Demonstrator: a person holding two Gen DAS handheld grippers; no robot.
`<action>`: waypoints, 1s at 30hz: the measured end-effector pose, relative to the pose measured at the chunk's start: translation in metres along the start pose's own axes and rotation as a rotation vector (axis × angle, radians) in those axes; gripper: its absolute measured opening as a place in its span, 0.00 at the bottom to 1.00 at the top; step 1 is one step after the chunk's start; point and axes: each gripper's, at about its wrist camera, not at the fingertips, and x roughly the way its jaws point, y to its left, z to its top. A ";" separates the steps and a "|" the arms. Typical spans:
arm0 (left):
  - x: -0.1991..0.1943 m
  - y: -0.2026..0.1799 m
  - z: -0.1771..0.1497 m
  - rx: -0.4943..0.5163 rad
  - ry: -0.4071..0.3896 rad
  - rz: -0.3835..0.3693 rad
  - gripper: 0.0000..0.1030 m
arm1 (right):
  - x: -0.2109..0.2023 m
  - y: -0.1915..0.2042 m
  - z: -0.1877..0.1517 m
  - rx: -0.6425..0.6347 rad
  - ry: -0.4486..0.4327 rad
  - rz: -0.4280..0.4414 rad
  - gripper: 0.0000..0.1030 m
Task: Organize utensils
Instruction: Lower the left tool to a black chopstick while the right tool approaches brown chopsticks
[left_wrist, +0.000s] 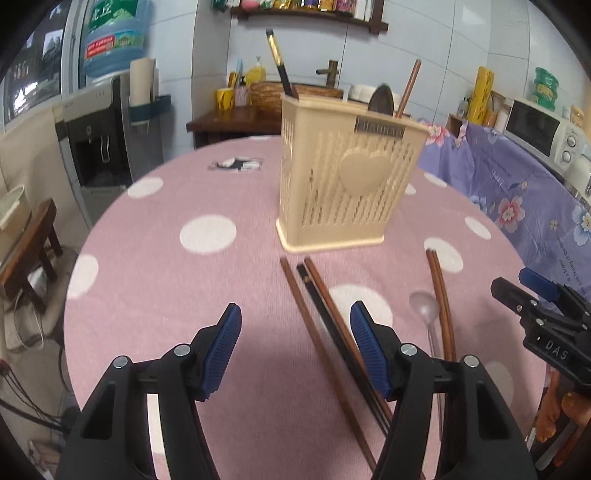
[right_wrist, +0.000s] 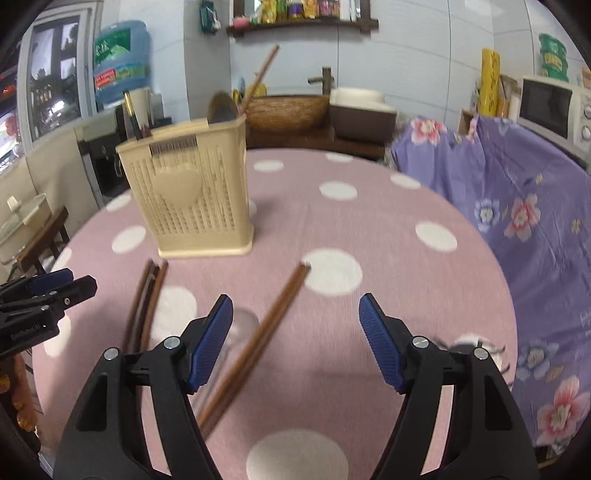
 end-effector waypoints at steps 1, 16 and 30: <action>0.001 0.000 -0.005 -0.005 0.010 -0.001 0.59 | 0.002 0.000 -0.005 0.002 0.014 0.000 0.69; 0.007 0.006 -0.043 -0.038 0.087 0.011 0.51 | 0.000 0.012 -0.038 -0.028 0.082 -0.014 0.72; 0.015 -0.018 -0.048 0.028 0.094 0.022 0.50 | 0.017 0.032 -0.045 -0.075 0.146 -0.028 0.72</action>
